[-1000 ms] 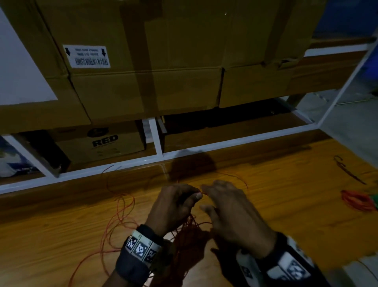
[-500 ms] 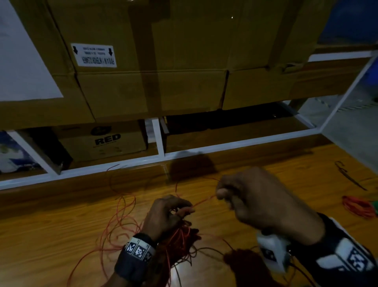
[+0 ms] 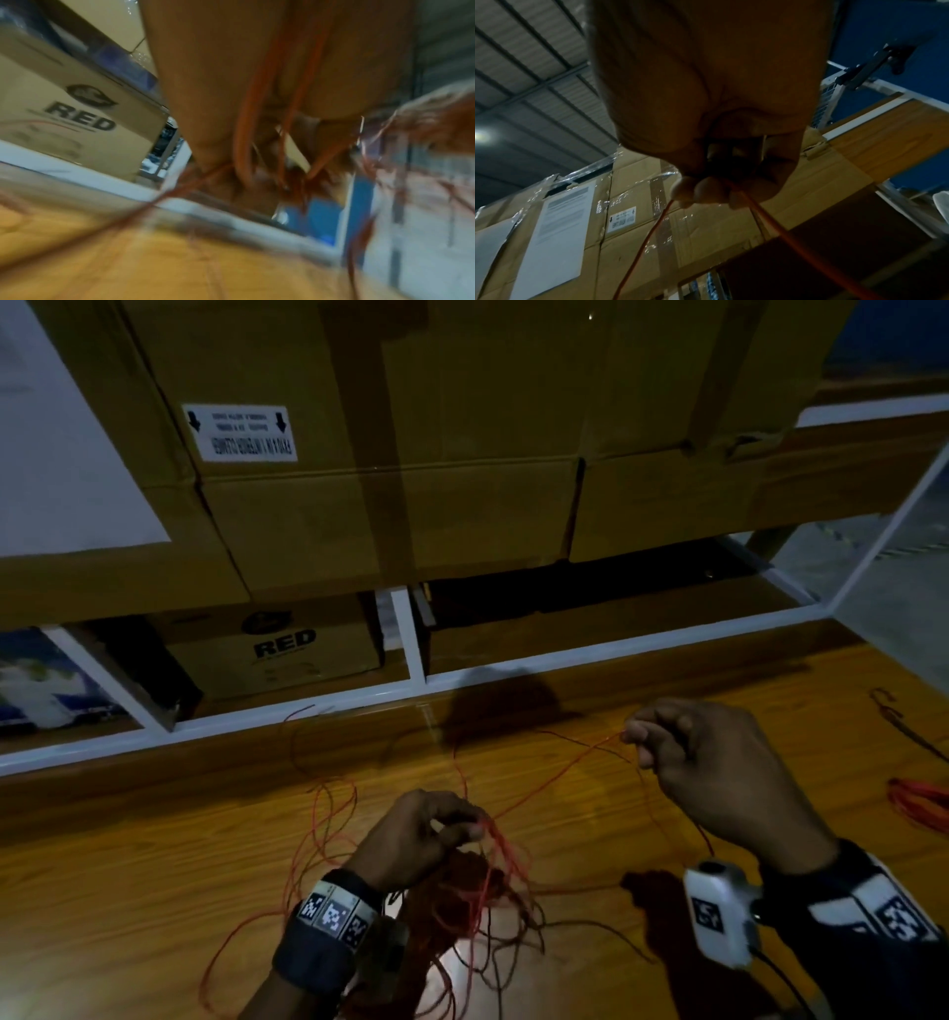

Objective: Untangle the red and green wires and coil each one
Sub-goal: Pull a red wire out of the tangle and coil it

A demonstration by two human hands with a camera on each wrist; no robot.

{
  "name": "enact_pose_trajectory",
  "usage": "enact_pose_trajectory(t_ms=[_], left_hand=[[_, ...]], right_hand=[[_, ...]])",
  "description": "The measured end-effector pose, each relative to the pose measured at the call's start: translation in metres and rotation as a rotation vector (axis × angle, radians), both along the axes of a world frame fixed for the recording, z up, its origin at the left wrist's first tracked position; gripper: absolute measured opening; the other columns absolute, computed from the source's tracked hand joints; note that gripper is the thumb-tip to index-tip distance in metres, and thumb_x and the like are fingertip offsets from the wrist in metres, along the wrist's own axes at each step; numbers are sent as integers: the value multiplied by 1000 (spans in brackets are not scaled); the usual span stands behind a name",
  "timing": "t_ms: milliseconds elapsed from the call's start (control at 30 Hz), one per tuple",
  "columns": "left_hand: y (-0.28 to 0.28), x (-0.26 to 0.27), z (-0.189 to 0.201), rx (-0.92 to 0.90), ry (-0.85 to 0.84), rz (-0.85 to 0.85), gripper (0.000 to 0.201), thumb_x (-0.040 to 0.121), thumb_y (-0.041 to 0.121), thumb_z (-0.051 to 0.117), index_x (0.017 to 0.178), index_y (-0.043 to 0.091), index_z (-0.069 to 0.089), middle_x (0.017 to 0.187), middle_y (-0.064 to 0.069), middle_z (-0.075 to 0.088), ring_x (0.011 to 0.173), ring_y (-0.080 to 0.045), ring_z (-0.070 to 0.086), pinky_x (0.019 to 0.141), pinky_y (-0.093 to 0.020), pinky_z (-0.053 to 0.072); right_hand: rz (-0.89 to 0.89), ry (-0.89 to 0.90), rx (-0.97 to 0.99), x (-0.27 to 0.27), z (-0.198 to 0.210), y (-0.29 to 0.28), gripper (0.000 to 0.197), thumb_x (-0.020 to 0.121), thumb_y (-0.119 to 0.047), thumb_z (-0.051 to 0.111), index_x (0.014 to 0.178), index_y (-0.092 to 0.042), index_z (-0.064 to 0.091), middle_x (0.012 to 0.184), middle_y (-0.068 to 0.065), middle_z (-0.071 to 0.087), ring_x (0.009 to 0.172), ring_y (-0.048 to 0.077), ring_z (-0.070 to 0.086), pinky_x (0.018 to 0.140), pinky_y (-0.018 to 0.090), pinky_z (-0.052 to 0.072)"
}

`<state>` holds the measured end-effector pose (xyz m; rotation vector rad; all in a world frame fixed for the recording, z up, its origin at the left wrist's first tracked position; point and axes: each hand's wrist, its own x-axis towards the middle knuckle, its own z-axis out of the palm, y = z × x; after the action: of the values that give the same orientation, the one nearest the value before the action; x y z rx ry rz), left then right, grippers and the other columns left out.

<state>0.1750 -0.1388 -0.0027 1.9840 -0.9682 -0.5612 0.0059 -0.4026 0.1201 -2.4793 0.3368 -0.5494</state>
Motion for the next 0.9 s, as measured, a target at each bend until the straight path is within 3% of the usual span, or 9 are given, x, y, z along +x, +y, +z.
enact_pose_trajectory(t_ms=[133, 267, 433, 533, 600, 667, 733, 800, 900], left_hand=[[8, 14, -8, -133, -37, 384, 19, 91, 45, 70, 87, 29, 80, 81, 11, 76, 75, -6, 70, 68, -36, 58], [8, 18, -12, -126, -71, 569, 21, 88, 47, 74, 82, 27, 69, 76, 4, 70, 70, -9, 65, 61, -32, 51], [-2, 9, -11, -14, -117, 477, 20, 84, 52, 78, 88, 34, 69, 88, 13, 70, 77, -5, 65, 59, -25, 45], [-9, 2, -7, 71, -162, 420, 28, 86, 53, 76, 107, 37, 68, 110, 16, 67, 94, -2, 62, 66, -20, 44], [-12, -3, -2, 55, -244, 378, 36, 87, 49, 75, 120, 39, 64, 123, 17, 60, 110, -5, 54, 78, -27, 47], [-14, -11, 5, -52, -285, 373, 33, 90, 36, 76, 121, 40, 65, 121, 18, 59, 109, -4, 54, 81, -26, 48], [-18, -24, 10, -164, -173, 299, 28, 90, 29, 78, 114, 39, 69, 110, 21, 66, 98, -1, 63, 72, -19, 51], [-27, -34, 12, -174, 7, 137, 31, 87, 33, 82, 115, 36, 72, 105, 21, 71, 94, -2, 68, 75, -23, 58], [-44, -41, -4, -160, -11, 21, 23, 88, 33, 81, 110, 32, 75, 105, 16, 71, 94, -4, 70, 79, -29, 60]], right_hand=[[-30, -42, -2, -10, 7, -11, 27, 98, -21, 61, 75, -35, 66, 77, -20, 67, 64, 6, 63, 50, 28, 47], [-18, 91, 97, -14, -4, -4, 28, 99, -18, 61, 76, -33, 68, 72, -19, 69, 63, 6, 64, 56, 42, 55], [68, 209, 179, -6, -22, 18, 21, 101, -27, 60, 82, -33, 68, 76, -21, 70, 70, 5, 68, 64, 43, 59], [91, 212, 186, 1, -24, 27, 23, 102, -22, 60, 82, -31, 68, 75, -18, 70, 70, 3, 66, 58, 25, 53], [99, 188, 192, 3, -23, 29, 24, 102, -22, 60, 81, -31, 67, 76, -17, 70, 70, 4, 65, 55, 23, 49], [101, 172, 199, 5, -23, 28, 23, 103, -23, 59, 83, -30, 67, 77, -17, 70, 70, 5, 65, 59, 31, 54], [102, 164, 214, 6, -23, 27, 21, 103, -23, 58, 85, -28, 68, 77, -16, 70, 70, 5, 66, 64, 40, 57], [112, 156, 229, 8, -21, 27, 21, 103, -24, 57, 86, -28, 68, 77, -14, 70, 70, 5, 66, 66, 43, 57], [138, 138, 240, 10, -14, 29, 20, 104, -28, 56, 89, -28, 68, 79, -14, 69, 70, 5, 65, 67, 43, 56]])
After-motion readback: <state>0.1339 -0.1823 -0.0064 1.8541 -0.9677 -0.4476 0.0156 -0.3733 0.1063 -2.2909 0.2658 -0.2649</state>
